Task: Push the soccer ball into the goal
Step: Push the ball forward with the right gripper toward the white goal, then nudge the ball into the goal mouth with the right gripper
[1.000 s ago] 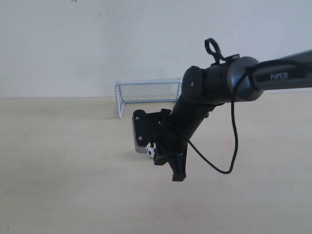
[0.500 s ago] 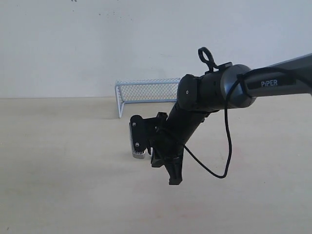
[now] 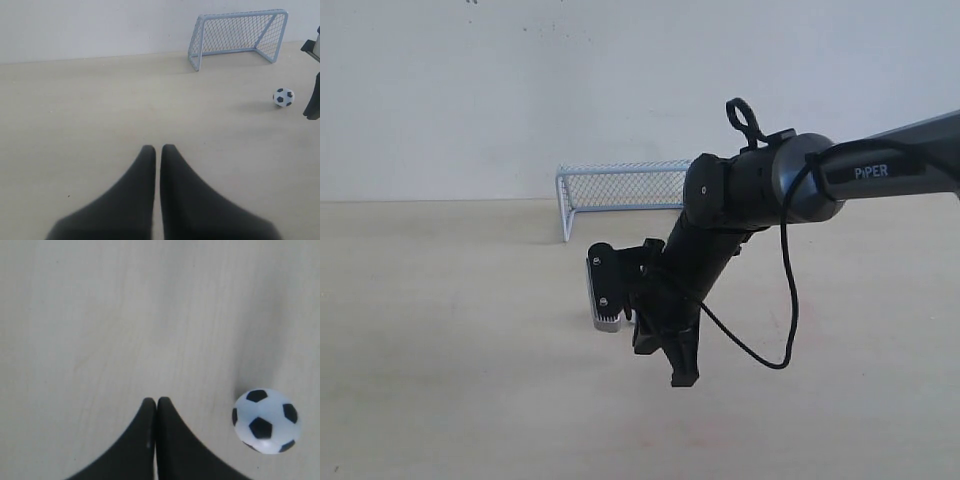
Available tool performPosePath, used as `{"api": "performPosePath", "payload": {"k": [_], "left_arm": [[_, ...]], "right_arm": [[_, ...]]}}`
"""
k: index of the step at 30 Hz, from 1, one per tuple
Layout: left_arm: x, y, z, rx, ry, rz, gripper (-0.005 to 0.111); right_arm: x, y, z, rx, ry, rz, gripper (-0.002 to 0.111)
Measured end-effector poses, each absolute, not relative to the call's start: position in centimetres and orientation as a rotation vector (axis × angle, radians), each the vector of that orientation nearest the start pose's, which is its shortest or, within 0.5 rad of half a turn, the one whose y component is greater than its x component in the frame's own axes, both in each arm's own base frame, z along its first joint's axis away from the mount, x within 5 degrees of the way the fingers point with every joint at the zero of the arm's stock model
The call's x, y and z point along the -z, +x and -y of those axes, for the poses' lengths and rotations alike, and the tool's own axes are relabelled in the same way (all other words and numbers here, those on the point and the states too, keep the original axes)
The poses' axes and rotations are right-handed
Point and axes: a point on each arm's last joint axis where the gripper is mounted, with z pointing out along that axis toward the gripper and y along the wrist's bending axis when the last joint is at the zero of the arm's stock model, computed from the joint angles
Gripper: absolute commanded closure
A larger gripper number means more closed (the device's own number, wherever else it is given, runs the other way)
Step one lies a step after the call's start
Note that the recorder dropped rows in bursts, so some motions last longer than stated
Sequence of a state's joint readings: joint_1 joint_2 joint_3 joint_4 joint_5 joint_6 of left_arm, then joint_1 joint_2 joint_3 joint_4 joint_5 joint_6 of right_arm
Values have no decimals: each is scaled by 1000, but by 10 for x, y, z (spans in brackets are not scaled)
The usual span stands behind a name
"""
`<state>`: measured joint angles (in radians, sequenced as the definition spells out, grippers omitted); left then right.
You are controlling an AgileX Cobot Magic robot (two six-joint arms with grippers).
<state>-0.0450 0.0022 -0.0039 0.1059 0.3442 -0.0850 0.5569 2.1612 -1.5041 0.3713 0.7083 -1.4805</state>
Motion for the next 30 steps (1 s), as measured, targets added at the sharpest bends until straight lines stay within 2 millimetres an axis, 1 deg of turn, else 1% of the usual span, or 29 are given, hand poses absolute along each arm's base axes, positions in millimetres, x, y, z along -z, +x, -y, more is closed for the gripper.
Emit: {"api": "performPosePath", "payload": {"k": [3,6,10,14,17,22,24,25,26,27,28,29,30], "left_arm": [[-183,54,-1,-11,29,-1824,102],[-183,54,-1,-11,29,-1824,102],[-183,54,-1,-11,29,-1824,102],[-183,54,-1,-11,29,-1824,102],[-183,54,-1,-11,29,-1824,102],[-183,54,-1,-11,29,-1824,102],[-183,54,-1,-11,29,-1824,102],[-183,54,-1,-11,29,-1824,102],[-183,54,-1,-11,29,-1824,102],[-183,54,-1,-11,29,-1824,102],[-183,54,-1,-11,29,-1824,102],[-183,54,-1,-11,29,-1824,102],[-183,54,-1,-11,29,-1824,102]], "right_arm": [[-135,363,-251,-167,-2145,-1722,109],[-136,370,-256,-161,-2132,-1714,109],[-141,377,-262,-194,-2135,-1726,109],[-145,379,-263,-197,-2143,-1731,109],[-141,378,-260,-187,-2179,-1757,109],[-136,379,-260,-190,-2185,-1770,109],[-128,382,-261,-158,-2177,-1759,109],[-125,387,-262,-111,-2154,-1734,109],[-121,397,-262,14,-2142,-1661,109],[-121,413,-264,176,-2059,-1580,109],[-131,429,-264,290,-1872,-1551,109],[-147,437,-265,319,-1742,-1536,109],[-173,438,-265,321,-1632,-1520,109]]}}
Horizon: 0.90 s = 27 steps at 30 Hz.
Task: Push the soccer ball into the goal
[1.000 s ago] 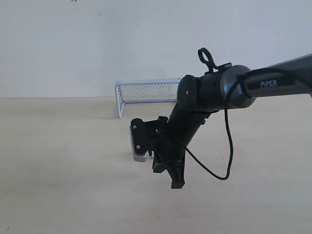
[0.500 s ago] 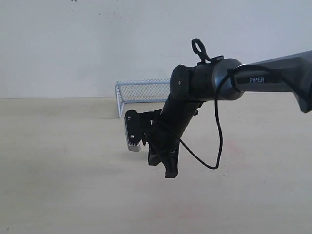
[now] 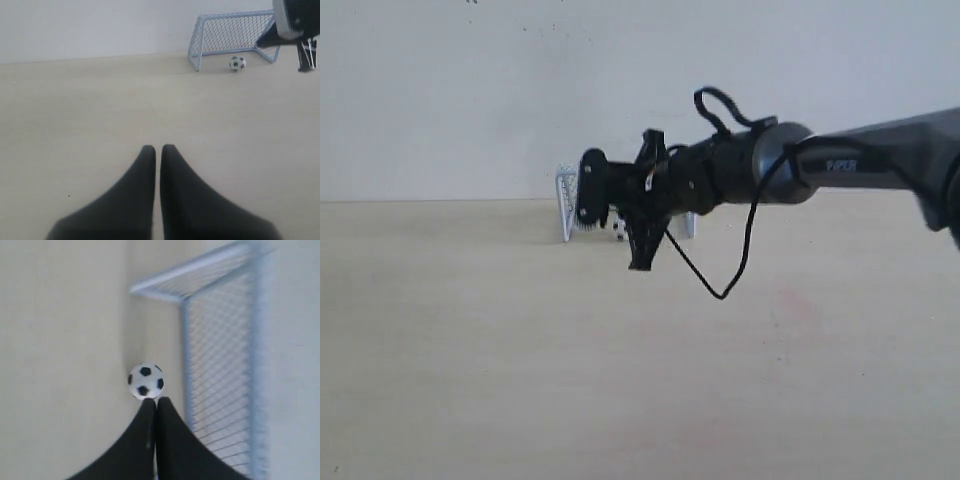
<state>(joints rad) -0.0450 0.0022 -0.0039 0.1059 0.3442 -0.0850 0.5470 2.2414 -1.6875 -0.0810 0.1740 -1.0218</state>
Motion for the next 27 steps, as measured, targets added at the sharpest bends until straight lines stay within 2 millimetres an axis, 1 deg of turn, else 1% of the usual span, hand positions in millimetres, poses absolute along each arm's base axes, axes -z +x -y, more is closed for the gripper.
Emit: {"api": "performPosePath", "payload": {"k": [2,4,5,6,9,12,14,18,21,24,27], "left_arm": [[-183,54,-1,-11,29,-1824,102],[-183,54,-1,-11,29,-1824,102],[-183,54,-1,-11,29,-1824,102],[-183,54,-1,-11,29,-1824,102],[-183,54,-1,-11,29,-1824,102],[-183,54,-1,-11,29,-1824,102],[-183,54,-1,-11,29,-1824,102],[-183,54,-1,-11,29,-1824,102],[-183,54,-1,-11,29,-1824,102],[-183,54,-1,-11,29,-1824,102],[-183,54,-1,-11,29,-1824,102]], "right_arm": [[-202,432,-268,325,-1601,-1500,109],[-215,425,-265,325,-1640,-1540,109],[-215,421,-263,320,-1679,-1583,109],[-211,417,-260,312,-1724,-1638,109],[-196,407,-251,294,-1842,-1763,109],[-183,396,-245,278,-1909,-1825,109],[-179,386,-241,268,-1937,-1844,109],[-182,362,-233,252,-1957,-1847,109],[-186,345,-226,230,-1925,-1838,109],[-193,331,-218,192,-1875,-1859,109],[-206,316,-211,161,-1838,-1871,109]]}}
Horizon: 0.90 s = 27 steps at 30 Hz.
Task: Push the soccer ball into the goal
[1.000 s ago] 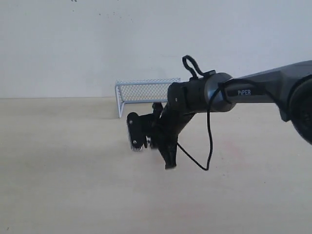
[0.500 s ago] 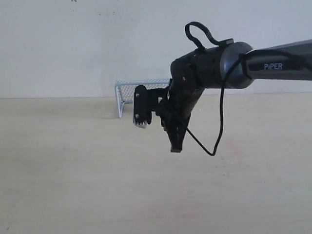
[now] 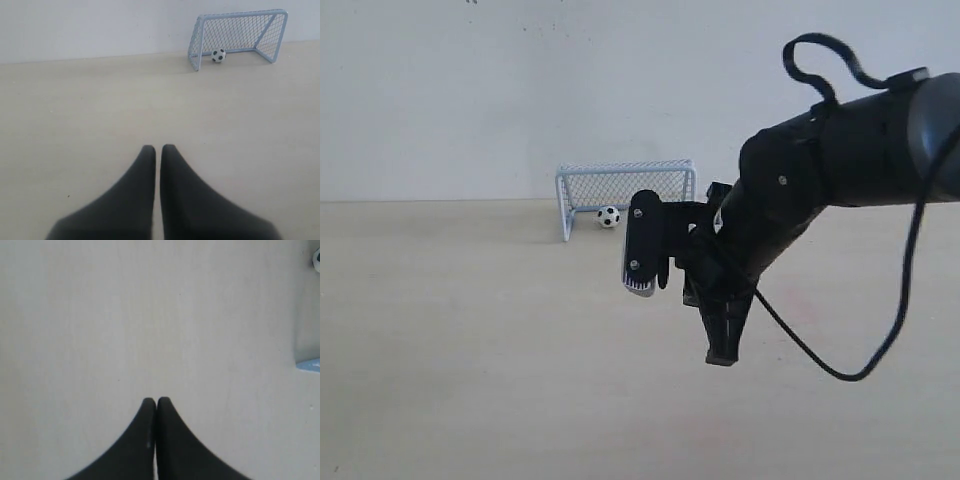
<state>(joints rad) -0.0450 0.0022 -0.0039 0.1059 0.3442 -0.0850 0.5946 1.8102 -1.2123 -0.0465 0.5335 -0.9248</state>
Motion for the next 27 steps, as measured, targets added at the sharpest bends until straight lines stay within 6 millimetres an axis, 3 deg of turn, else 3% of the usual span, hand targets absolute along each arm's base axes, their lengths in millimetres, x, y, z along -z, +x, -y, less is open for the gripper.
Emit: {"api": "performPosePath", "payload": {"k": [8,17,21,27], "left_arm": [[-183,54,-1,-11,29,-1824,102],[-183,54,-1,-11,29,-1824,102],[-183,54,-1,-11,29,-1824,102],[-183,54,-1,-11,29,-1824,102]], "right_arm": [[-244,260,-199,97,-1824,-1865,109],[-287,209,-194,-37,-1684,-2019,109],[-300,194,-188,-121,-1522,-2151,109],[-307,188,-184,-182,-1374,-2256,109]]}}
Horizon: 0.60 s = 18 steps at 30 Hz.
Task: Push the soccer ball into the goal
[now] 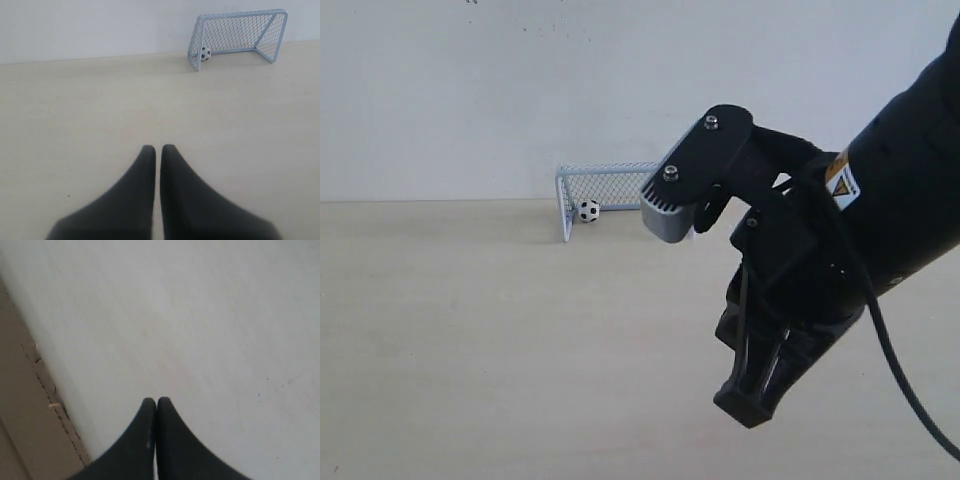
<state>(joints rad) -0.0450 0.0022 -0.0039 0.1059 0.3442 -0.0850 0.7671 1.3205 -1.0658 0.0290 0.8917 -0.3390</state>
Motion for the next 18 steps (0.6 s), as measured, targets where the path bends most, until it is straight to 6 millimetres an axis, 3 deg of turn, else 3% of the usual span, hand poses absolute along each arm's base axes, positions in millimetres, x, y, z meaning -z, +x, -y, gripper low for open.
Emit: {"api": "performPosePath", "payload": {"k": [18], "left_arm": [[-183,54,-1,-11,29,-1824,102]], "right_arm": [[-308,188,-185,-197,-1339,-2255,109]]}}
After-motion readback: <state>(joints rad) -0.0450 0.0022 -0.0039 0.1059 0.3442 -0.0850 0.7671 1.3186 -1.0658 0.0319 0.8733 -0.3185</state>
